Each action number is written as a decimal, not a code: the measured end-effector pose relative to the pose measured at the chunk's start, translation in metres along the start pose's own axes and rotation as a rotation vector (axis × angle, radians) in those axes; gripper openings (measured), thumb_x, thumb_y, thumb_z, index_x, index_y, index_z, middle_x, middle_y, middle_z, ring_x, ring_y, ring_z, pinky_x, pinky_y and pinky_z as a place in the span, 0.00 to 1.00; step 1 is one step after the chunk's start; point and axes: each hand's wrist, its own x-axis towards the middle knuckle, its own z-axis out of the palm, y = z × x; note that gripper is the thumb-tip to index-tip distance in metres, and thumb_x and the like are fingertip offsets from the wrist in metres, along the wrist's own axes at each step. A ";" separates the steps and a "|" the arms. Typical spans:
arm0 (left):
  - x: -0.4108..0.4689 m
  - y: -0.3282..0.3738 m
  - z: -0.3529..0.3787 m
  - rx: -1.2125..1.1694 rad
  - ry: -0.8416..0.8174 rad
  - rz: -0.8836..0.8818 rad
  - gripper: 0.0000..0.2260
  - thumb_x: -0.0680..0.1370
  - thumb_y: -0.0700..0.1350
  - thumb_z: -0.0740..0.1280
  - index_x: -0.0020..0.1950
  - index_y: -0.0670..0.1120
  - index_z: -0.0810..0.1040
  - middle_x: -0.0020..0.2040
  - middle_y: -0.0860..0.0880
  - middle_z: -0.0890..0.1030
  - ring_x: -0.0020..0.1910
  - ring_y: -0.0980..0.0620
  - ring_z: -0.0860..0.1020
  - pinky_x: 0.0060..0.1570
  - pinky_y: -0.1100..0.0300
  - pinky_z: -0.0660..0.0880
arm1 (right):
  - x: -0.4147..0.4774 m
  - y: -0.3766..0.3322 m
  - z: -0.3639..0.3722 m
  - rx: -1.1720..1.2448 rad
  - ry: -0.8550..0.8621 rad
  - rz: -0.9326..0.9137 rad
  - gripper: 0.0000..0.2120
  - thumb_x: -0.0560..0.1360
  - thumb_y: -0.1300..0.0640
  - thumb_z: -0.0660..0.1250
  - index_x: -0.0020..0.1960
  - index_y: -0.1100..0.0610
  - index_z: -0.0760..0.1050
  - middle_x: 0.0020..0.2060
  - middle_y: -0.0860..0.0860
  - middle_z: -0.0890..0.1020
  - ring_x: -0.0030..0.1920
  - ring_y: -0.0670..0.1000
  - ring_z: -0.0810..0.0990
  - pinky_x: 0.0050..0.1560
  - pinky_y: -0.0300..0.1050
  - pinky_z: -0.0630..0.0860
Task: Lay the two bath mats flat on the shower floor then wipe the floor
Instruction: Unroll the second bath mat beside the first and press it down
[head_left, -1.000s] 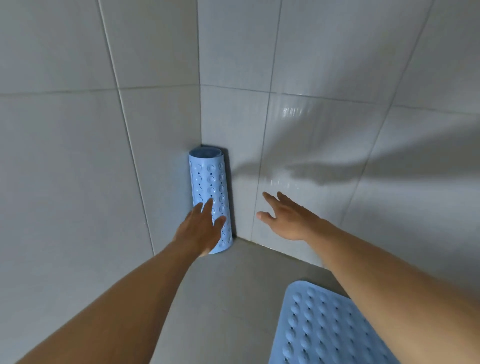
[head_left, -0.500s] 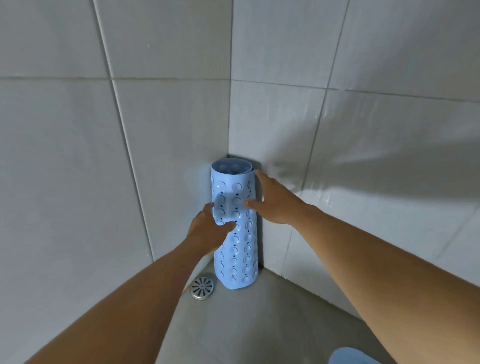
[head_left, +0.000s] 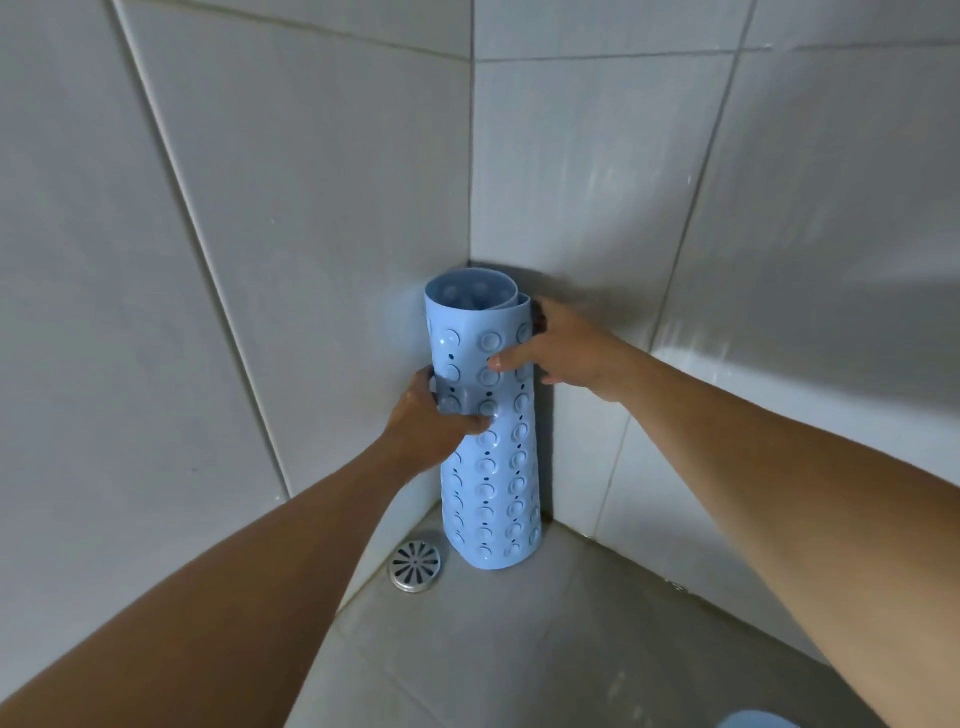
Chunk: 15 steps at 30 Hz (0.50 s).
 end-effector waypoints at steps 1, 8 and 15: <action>-0.001 -0.001 -0.003 -0.017 -0.032 -0.005 0.34 0.68 0.43 0.80 0.71 0.49 0.68 0.59 0.52 0.79 0.56 0.53 0.78 0.45 0.60 0.74 | -0.005 -0.002 0.000 0.009 -0.021 0.022 0.20 0.70 0.64 0.77 0.57 0.49 0.76 0.48 0.44 0.84 0.46 0.43 0.83 0.35 0.35 0.76; -0.028 -0.007 -0.011 -0.071 -0.221 -0.101 0.38 0.73 0.43 0.77 0.75 0.58 0.60 0.59 0.53 0.78 0.57 0.51 0.78 0.44 0.57 0.73 | -0.043 -0.001 0.002 0.144 -0.127 0.234 0.36 0.70 0.66 0.78 0.70 0.46 0.64 0.60 0.48 0.79 0.58 0.52 0.78 0.55 0.53 0.78; -0.057 -0.007 -0.028 -0.373 -0.560 -0.347 0.32 0.78 0.29 0.62 0.73 0.61 0.66 0.72 0.44 0.70 0.58 0.31 0.80 0.57 0.35 0.78 | -0.092 0.013 -0.005 0.341 -0.181 0.375 0.28 0.79 0.69 0.66 0.69 0.43 0.65 0.66 0.61 0.73 0.62 0.67 0.76 0.52 0.72 0.78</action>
